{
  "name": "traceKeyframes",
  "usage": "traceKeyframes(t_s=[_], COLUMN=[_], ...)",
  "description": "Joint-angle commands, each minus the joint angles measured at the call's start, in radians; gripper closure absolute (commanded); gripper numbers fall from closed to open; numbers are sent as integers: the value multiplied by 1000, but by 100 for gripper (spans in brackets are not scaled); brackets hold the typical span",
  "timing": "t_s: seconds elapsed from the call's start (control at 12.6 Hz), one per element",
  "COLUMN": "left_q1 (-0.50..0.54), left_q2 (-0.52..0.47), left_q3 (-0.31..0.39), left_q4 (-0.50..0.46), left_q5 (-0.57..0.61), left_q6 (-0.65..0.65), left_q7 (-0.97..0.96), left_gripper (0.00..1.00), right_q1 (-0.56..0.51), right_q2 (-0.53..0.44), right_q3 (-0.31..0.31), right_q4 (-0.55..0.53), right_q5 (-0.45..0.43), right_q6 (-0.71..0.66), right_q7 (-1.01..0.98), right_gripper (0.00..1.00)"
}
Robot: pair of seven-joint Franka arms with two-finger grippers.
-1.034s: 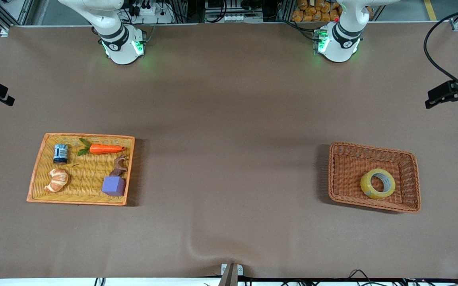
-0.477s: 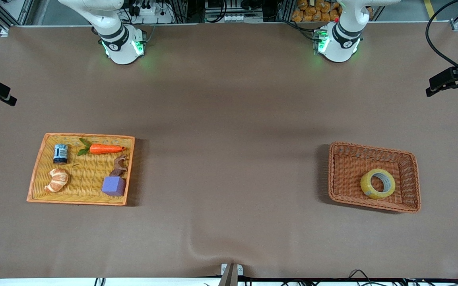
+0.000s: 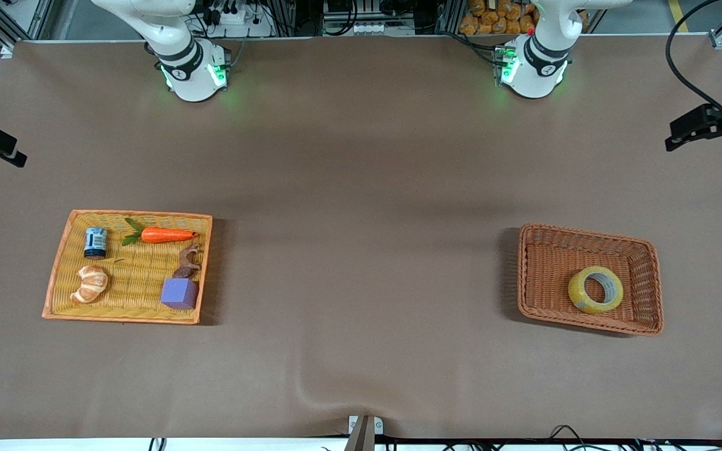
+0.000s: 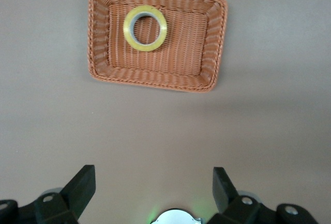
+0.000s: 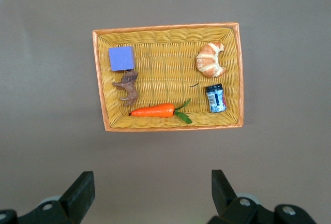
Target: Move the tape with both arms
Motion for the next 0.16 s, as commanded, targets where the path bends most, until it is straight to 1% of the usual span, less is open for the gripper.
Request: traceKeyframes(t_s=[0.0,0.08], left_q1=[-6,-3], left_q2=[-21,-27], left_q3=[-9,-9], left_q4=[-9,-10], left_q5=[-5,-7], left_q6=[-11,-11], left_q7=[-12,-12], left_gripper=[0,0], right_q1=[7,9], right_q2=[-2,-2], right_q3=[-1,-1], right_q4=[-2,-2], right_q5=[7,6], right_q6=[3,3], right_q7=[-1,-1], right_gripper=[0,0])
